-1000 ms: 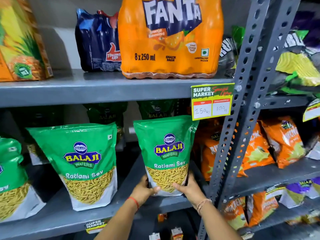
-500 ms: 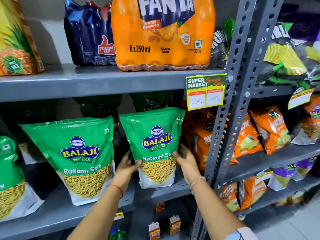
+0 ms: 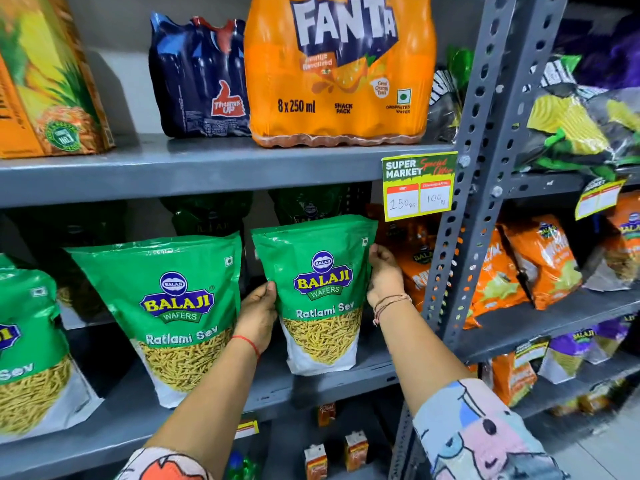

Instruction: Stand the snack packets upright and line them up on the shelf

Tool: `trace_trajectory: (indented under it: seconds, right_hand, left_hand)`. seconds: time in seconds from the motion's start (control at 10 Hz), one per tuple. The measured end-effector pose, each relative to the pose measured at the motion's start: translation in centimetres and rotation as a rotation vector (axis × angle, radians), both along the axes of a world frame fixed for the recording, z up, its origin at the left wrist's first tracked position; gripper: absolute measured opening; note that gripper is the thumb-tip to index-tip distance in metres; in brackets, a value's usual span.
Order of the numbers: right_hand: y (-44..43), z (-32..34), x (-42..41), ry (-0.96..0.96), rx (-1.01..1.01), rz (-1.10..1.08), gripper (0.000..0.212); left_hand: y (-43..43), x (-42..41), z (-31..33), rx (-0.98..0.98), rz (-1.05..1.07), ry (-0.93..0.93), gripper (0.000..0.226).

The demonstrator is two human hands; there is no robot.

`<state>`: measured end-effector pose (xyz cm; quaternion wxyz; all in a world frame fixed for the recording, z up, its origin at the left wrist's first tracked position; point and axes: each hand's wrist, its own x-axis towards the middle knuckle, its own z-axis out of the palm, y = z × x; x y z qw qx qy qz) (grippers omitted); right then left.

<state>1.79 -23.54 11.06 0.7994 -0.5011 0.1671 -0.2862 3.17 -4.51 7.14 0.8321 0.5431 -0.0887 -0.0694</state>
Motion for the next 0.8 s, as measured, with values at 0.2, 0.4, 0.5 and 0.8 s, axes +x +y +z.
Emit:
trace_trajectory:
  seconds: [0.2, 0.4, 0.5, 0.8]
  right_hand:
    - [0.0, 0.0, -0.1, -0.01, 0.007, 0.005, 0.026]
    - [0.1, 0.0, -0.2, -0.009, -0.013, 0.003, 0.026]
    - [0.0, -0.2, -0.2, 0.005, -0.014, 0.015, 0.024]
    - [2.1, -2.7, -2.6, -0.007, -0.017, -0.184, 0.031]
  left_hand:
    - [-0.5, 0.2, 0.6, -0.006, 0.125, 0.03, 0.025]
    - [-1.0, 0.0, 0.4, -0.025, 0.214, 0.089, 0.033]
    - [-1.0, -0.4, 0.8, -0.03, 0.218, 0.083, 0.034]
    - [0.1, -2.5, -0.2, 0.109, 0.292, 0.045, 0.034]
